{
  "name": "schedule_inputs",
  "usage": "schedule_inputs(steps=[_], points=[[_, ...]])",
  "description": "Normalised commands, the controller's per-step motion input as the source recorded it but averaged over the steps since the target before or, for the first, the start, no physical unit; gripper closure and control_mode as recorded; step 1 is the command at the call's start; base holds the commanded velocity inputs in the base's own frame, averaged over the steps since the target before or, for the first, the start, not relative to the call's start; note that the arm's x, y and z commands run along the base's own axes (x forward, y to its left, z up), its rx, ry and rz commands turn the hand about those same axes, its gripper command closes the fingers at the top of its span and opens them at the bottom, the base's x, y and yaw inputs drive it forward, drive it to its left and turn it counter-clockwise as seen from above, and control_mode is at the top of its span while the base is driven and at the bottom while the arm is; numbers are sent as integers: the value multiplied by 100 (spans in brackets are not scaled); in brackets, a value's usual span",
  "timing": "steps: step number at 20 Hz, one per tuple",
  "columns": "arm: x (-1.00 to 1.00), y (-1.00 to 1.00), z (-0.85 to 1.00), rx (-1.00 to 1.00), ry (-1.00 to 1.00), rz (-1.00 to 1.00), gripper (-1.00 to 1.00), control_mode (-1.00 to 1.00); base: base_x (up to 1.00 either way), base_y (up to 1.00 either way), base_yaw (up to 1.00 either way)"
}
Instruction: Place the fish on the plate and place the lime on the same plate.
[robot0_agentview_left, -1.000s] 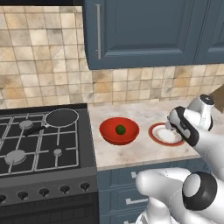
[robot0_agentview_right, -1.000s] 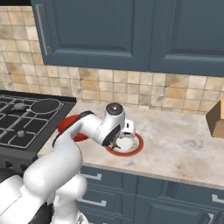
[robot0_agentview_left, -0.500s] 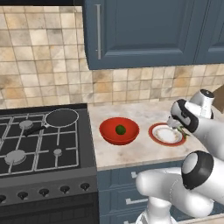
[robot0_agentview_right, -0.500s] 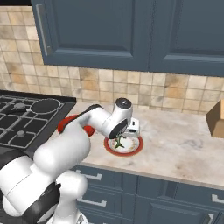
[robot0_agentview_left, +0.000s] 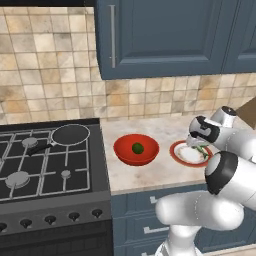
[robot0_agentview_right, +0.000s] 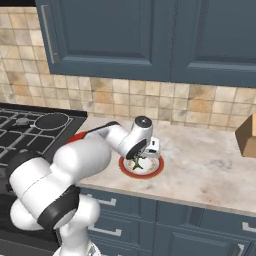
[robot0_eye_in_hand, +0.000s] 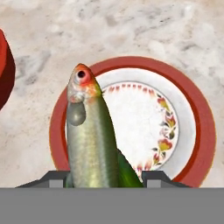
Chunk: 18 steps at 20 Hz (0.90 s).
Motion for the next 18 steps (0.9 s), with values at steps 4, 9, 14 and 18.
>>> schedule_inputs(steps=[4,9,14,18], points=[[20,-1,-22,0,0,0,100,-100,0,0,0],[11,-1,-24,0,0,0,100,-100,0,0,0],[17,-4,-23,0,0,0,100,-100,0,0,0],[19,-8,-24,0,0,0,100,-100,0,0,0]])
